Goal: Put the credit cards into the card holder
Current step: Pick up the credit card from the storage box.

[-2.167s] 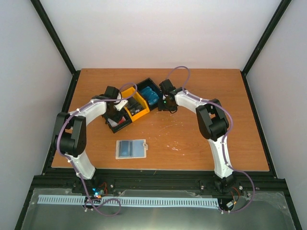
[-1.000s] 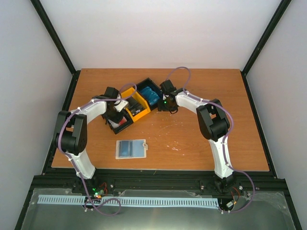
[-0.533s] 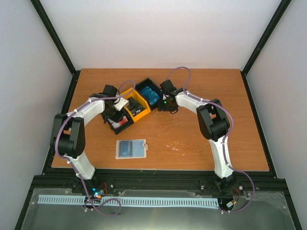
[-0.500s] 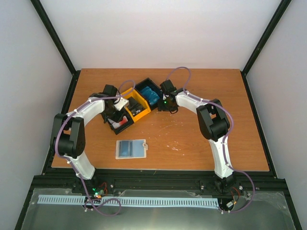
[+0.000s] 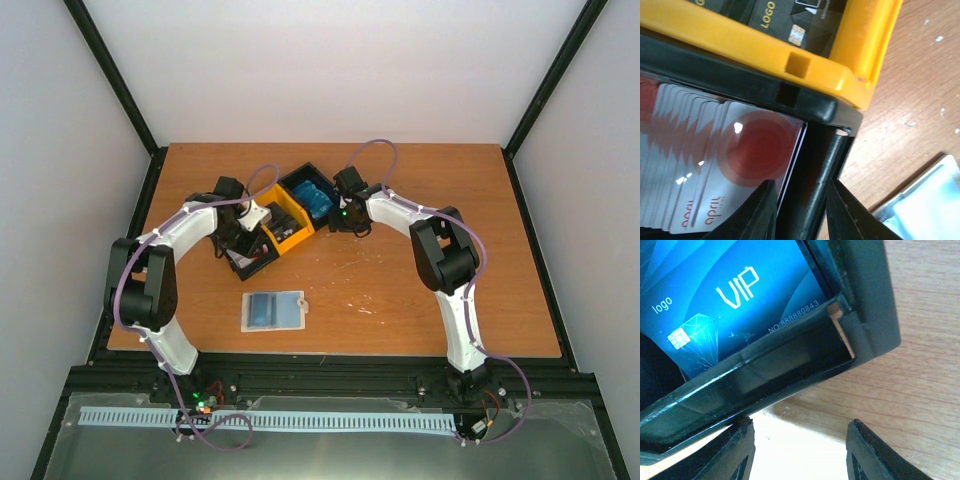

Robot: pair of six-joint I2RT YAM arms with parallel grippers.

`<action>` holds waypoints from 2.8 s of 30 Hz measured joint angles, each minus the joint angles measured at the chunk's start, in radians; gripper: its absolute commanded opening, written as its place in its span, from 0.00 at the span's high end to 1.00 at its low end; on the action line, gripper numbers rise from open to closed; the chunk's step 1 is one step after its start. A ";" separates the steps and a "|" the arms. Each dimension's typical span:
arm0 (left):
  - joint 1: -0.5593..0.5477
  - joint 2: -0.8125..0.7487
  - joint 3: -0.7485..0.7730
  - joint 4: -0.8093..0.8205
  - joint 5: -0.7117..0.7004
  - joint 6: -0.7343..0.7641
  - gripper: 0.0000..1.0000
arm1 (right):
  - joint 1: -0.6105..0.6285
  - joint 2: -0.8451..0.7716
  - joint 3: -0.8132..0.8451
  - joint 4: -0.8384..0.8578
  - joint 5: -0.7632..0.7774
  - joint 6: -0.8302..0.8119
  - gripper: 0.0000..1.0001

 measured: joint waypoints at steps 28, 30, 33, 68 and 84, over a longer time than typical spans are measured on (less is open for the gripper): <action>0.000 0.053 -0.010 -0.002 0.043 -0.041 0.80 | 0.000 0.000 0.000 0.000 0.000 0.000 0.49; 0.000 0.053 -0.010 -0.003 0.040 -0.042 0.87 | 0.000 0.000 0.000 0.000 -0.001 0.000 0.49; 0.000 0.050 -0.004 -0.005 0.036 -0.028 0.90 | 0.000 0.000 0.000 0.000 -0.002 0.000 0.49; 0.024 -0.500 -0.067 0.344 0.352 -0.365 0.99 | 0.044 -0.464 -0.353 0.530 -0.631 0.201 0.17; 0.024 -0.517 -0.124 0.809 0.703 -0.936 0.98 | 0.058 -0.587 -0.367 0.845 -0.851 0.406 0.69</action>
